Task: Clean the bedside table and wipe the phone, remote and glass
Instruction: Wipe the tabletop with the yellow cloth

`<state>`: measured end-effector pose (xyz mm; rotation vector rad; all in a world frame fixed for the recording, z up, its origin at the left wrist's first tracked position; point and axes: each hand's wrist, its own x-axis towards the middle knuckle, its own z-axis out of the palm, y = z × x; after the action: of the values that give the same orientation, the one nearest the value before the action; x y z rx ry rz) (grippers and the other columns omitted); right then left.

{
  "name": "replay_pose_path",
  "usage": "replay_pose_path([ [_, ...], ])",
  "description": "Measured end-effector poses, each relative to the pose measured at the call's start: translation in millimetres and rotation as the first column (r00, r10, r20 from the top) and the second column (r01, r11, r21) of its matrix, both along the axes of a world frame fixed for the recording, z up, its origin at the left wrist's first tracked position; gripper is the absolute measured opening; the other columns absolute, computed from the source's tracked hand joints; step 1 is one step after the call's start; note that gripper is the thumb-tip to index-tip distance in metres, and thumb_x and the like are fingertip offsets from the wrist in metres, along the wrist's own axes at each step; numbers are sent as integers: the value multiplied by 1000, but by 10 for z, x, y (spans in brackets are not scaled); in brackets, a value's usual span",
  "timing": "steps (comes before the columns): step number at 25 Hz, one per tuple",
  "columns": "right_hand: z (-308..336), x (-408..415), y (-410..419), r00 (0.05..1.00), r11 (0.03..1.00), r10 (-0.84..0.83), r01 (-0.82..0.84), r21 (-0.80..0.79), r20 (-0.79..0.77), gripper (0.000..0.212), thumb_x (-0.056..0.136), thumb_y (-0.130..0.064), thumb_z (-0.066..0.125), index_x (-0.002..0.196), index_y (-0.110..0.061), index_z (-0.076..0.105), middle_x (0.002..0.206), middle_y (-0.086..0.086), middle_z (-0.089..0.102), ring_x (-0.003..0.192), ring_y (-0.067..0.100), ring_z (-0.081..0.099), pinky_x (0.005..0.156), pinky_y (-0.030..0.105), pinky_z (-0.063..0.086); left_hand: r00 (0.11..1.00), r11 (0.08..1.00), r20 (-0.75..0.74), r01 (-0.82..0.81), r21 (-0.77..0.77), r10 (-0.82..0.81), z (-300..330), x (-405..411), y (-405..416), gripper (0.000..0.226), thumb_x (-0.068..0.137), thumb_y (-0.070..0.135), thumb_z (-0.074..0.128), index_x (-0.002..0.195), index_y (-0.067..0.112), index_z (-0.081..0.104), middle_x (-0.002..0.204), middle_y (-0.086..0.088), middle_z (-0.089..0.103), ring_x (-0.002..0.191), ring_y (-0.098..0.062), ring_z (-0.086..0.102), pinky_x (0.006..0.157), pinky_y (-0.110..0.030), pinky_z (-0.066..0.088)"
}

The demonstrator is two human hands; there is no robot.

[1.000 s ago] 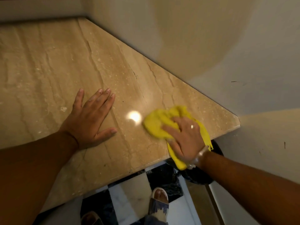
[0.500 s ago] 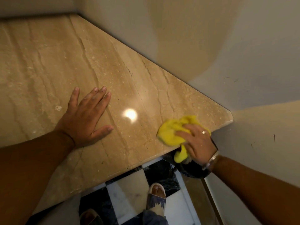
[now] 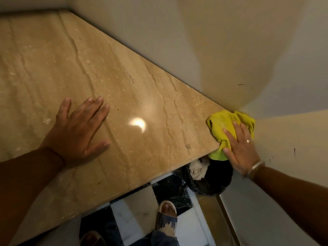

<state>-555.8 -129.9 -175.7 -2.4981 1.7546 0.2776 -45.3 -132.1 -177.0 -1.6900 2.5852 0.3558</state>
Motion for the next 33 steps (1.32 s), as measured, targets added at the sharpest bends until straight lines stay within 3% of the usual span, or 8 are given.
replay_pose_path([
  [6, 80, 1023, -1101, 780, 780, 625, -626, 20, 44, 61, 96, -56, 23, 149, -26, 32, 156, 22, 24, 138, 47, 26, 113, 55, 23, 998, 999, 53, 32, -34, -31, -39, 4, -22, 93, 86, 68, 32, 154, 5, 31, 161, -20, 30, 146, -38, 34, 115, -67, 11],
  [11, 51, 3218, -1236, 947, 957, 289, -291, -1, 140, 60, 95, -56, 21, 151, -36, 22, 161, 14, 13, 144, 45, 15, 115, 54, 16, 976, 973, 38, -211, -97, 215, -36, 11, 105, 90, 94, 66, 20, 154, -1, 27, 161, -22, 28, 147, -38, 31, 114, -70, 5],
  [17, 102, 2012, -560, 411, 402, 893, -912, 83, 181, 54, 93, -54, 37, 143, -37, 40, 156, 7, 30, 140, 40, 30, 109, 54, 30, 877, 884, 110, -462, -65, 467, -49, 908, 514, 85, 94, 68, 13, 158, 12, 20, 163, -21, 22, 149, -42, 23, 111, -74, 2],
  [23, 24, 3631, -1607, 934, 938, 345, -341, -56, 94, 63, 92, -54, 18, 148, -29, 32, 153, 23, 31, 133, 53, 34, 109, 57, 26, 843, 844, 35, -536, -12, 536, -46, 931, 479, 90, 94, 68, 8, 157, 5, 15, 165, -19, 17, 153, -35, 17, 118, -68, -1],
  [25, 1, 3559, -825, 846, 849, 528, -529, -7, 80, 63, 89, -54, 26, 147, -32, 33, 154, 20, 30, 135, 49, 34, 108, 59, 27, 840, 840, 6, -542, 18, 542, -23, 959, 499, 94, 92, 70, 5, 158, 4, 14, 165, -19, 17, 153, -34, 17, 119, -67, -1],
  [29, 290, 2305, -352, 382, 358, 912, -918, 167, 145, 70, 78, -59, 56, 143, -46, 35, 161, -4, 17, 139, 35, 33, 104, 54, 32, 854, 852, 14, -521, 44, 521, 4, 952, 490, 97, 92, 74, 2, 158, 5, 16, 165, -18, 18, 153, -34, 17, 119, -67, 3],
  [31, 191, 2421, -1222, 499, 488, 864, -863, 134, 71, 74, 77, -66, 50, 145, -43, 30, 160, 3, 19, 134, 45, 35, 103, 57, 33, 864, 863, 13, -503, 51, 503, -5, 969, 471, 96, 92, 75, 3, 158, 7, 15, 165, -18, 19, 153, -34, 18, 118, -68, 5],
  [33, 124, 3346, -1941, 826, 822, 560, -563, 88, 59, 75, 81, -72, 28, 149, -42, 19, 158, 15, 21, 133, 53, 30, 107, 58, 27, 869, 867, 19, -495, 53, 495, -9, 977, 469, 95, 92, 74, 4, 158, 7, 15, 165, -18, 19, 152, -34, 19, 117, -69, 8],
])
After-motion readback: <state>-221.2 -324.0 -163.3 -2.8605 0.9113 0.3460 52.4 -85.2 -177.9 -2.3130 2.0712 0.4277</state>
